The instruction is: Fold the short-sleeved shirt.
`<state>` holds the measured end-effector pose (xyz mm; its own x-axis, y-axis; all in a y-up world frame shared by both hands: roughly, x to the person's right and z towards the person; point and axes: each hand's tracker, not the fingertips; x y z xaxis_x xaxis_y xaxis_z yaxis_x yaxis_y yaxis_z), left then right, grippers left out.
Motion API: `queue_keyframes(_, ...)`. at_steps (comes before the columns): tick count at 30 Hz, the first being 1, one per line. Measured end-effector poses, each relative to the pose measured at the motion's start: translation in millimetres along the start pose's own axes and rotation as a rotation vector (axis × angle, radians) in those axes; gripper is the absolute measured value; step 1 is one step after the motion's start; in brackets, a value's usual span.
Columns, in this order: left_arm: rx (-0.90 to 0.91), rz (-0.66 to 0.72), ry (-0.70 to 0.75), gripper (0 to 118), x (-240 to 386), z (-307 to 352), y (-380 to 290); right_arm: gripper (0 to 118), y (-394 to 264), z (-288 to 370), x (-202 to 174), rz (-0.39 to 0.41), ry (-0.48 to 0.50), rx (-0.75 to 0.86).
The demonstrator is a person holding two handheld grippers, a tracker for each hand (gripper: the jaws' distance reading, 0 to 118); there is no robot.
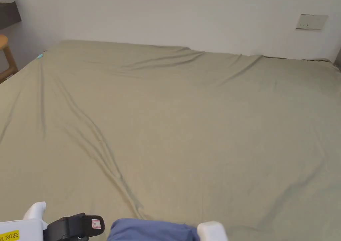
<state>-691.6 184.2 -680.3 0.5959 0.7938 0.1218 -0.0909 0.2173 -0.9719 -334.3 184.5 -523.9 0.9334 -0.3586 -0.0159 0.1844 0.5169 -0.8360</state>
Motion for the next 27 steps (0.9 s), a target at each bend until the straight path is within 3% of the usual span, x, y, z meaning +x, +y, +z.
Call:
queue_keyframes(3, -0.067, -0.085, 0.02, 103, -6.0, -18.5, 4.9, 0, -16.8, -43.1, 17.1, -0.032, -0.018, -0.12)
queue_keyframes(4, -0.106, -0.093, 0.02, 103, -6.2, -25.7, 6.9, 0, -15.2, -31.9, 23.3, -0.08, 0.038, -0.011)
queue_keyframes(5, -0.15, -0.083, 0.008, 103, 1.8, -34.9, 1.5, 0, -9.1, -25.6, 28.5, -0.141, 0.063, -0.055)
queue_keyframes(8, -0.267, -0.062, -0.082, 103, 1.3, -68.1, 2.8, 0, -11.8, -23.8, 36.9, -0.104, 0.055, -0.069)
queue_keyframes(11, -0.349, -0.039, -0.076, 102, -6.8, -104.1, 0.5, 0, -14.3, -22.6, 32.3, -0.096, 0.055, -0.059)
queue_keyframes(13, -0.305, -0.093, -0.124, 97, 4.1, -107.6, -9.4, 0, -16.0, -23.1, 32.9, -0.097, 0.052, -0.048)
queue_keyframes(14, -0.31, -0.158, -0.134, 63, 11.4, -108.6, -8.7, 0, -19.0, -24.9, 36.0, -0.101, 0.052, -0.041)
queue_keyframes(15, -0.338, -0.117, -0.138, 34, 12.4, -115.6, -8.8, 0, -19.3, -24.5, 37.0, -0.108, 0.054, -0.036)
queue_keyframes(17, -0.344, -0.002, -0.152, 34, 9.6, -120.7, -18.6, 0, -20.6, -22.6, 37.0, -0.101, 0.034, -0.026)
queue_keyframes(19, -0.33, -0.01, -0.188, 34, 4.4, -119.7, -21.3, 0, -23.1, -18.4, 34.6, -0.091, 0.023, -0.014)
queue_keyframes(27, -0.272, -0.044, -0.09, 34, -36.0, -46.1, 24.2, 0, -6.6, 47.4, 18.5, -0.088, 0.039, 0.142)
